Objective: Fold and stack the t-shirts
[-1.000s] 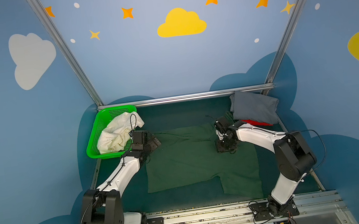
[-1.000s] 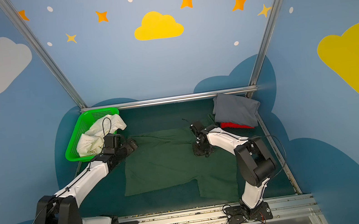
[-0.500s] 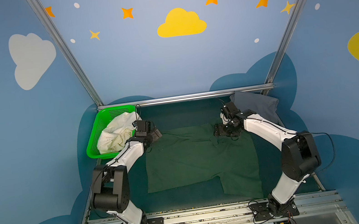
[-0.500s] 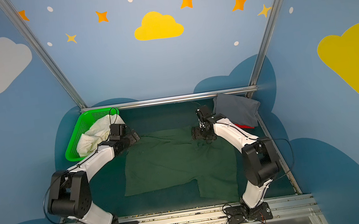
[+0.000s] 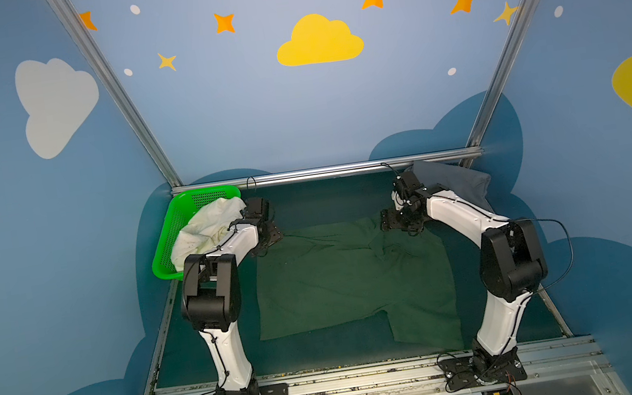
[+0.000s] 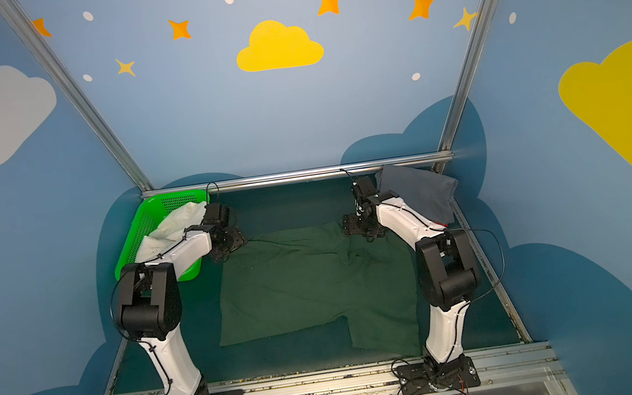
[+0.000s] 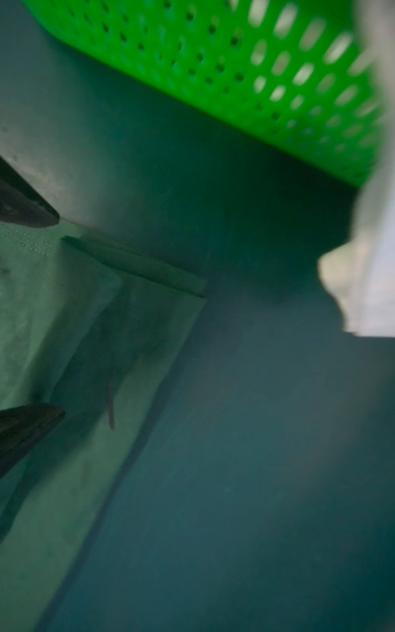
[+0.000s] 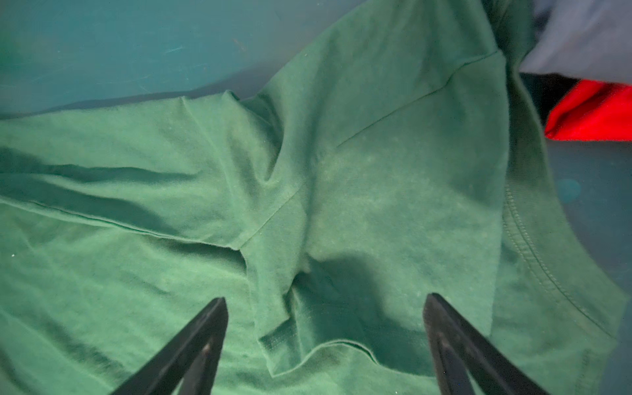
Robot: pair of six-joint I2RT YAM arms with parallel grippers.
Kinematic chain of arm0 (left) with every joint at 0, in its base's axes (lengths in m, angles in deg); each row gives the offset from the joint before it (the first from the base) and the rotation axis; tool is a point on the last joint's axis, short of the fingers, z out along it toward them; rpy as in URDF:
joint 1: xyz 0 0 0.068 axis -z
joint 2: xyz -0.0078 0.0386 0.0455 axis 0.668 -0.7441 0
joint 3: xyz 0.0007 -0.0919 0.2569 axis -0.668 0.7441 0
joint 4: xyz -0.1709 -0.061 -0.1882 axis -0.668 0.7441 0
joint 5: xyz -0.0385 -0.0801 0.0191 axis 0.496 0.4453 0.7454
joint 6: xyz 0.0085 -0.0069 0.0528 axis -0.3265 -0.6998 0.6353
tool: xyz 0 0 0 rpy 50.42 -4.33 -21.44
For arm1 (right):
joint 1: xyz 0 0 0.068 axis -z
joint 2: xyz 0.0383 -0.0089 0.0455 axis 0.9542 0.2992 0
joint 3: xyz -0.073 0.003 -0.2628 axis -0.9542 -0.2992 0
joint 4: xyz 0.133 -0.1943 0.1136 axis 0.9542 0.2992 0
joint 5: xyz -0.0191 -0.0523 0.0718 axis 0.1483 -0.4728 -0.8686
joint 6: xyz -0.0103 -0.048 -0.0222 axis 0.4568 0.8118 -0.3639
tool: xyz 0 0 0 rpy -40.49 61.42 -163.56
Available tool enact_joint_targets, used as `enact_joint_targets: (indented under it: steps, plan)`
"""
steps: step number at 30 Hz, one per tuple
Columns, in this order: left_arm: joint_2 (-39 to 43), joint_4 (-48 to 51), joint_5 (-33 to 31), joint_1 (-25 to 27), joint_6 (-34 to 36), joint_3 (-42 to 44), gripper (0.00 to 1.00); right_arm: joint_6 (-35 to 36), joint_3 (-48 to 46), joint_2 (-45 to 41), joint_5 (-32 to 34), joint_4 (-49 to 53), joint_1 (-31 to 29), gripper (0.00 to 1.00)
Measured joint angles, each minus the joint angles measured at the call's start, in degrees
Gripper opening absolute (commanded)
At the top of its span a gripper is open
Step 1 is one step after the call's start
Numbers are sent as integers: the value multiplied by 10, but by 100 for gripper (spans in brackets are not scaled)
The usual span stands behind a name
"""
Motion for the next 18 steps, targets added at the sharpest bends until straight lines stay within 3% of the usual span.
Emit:
enact_joint_targets:
  steps: [2,7,18]
  plan:
    - [-1,7,9,0,1,0,68,3,0,4,-6,1,6,88]
    - [-3,17,17,0,-2,-2,44,9,0,7,-20,0,14,88]
    - [-11,20,11,3,-15,17,9,9,-2,7,-37,0,13,88]
